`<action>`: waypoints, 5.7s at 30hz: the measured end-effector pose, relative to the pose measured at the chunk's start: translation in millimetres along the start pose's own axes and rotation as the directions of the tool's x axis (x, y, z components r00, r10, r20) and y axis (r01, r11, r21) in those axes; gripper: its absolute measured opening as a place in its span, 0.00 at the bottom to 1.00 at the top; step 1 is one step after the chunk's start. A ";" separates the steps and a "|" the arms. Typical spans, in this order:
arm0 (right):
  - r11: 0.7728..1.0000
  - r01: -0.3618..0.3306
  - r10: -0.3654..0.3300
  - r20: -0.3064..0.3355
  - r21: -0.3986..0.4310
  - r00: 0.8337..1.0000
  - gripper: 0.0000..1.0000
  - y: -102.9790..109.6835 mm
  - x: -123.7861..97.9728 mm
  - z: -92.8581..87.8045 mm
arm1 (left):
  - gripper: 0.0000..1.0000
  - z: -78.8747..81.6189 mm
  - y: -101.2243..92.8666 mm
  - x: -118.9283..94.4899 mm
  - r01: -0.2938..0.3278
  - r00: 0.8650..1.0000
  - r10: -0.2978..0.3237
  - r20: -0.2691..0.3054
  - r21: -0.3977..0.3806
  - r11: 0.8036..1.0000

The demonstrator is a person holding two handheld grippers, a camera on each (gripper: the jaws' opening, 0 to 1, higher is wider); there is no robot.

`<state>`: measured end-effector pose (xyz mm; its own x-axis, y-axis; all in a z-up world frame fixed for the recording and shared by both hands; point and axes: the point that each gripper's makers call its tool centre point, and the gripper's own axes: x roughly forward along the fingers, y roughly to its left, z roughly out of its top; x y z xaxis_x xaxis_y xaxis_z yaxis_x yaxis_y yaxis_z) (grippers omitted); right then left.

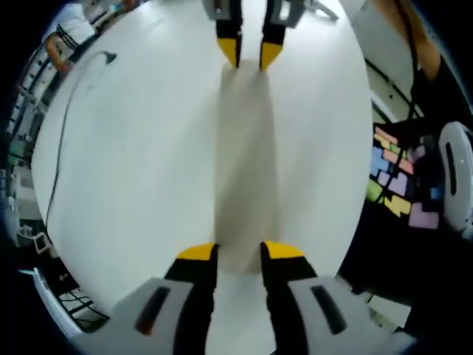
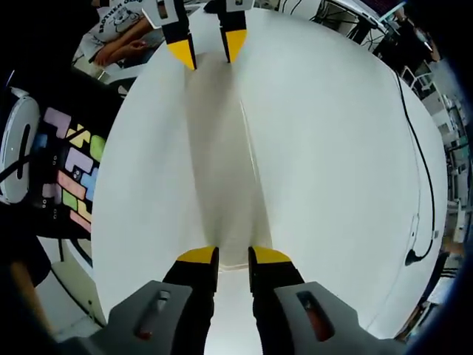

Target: Arrange the utensils inside the cutlery case until each visible utensil rests in its matching compartment.

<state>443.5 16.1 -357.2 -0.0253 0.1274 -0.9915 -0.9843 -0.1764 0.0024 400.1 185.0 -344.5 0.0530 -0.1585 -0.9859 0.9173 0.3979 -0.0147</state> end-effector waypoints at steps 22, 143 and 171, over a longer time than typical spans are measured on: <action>1.000 0.008 -0.009 0.050 0.022 0.999 0.15 -2.6 -9.4 0.8 | 0.25 -8.0 0.7 -2.6 -0.004 1.000 0.004 -0.005 -0.008 1.000; 0.993 -0.008 0.048 0.336 -0.117 0.941 0.00 19.7 21.9 177.8 | 0.40 -27.6 1.3 29.9 0.040 0.835 -0.005 0.551 -0.051 0.998; 0.991 0.049 -0.026 0.183 -0.121 0.983 0.00 18.4 24.0 180.6 | 0.43 -29.7 -3.1 22.8 0.066 0.814 0.012 0.581 -0.113 0.991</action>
<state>393.2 192.2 -357.5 -0.0309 0.3084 -0.9508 -0.9561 -0.2864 -0.0618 386.7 207.0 -371.9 0.2835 -0.6492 -0.7058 0.8686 0.4858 -0.0979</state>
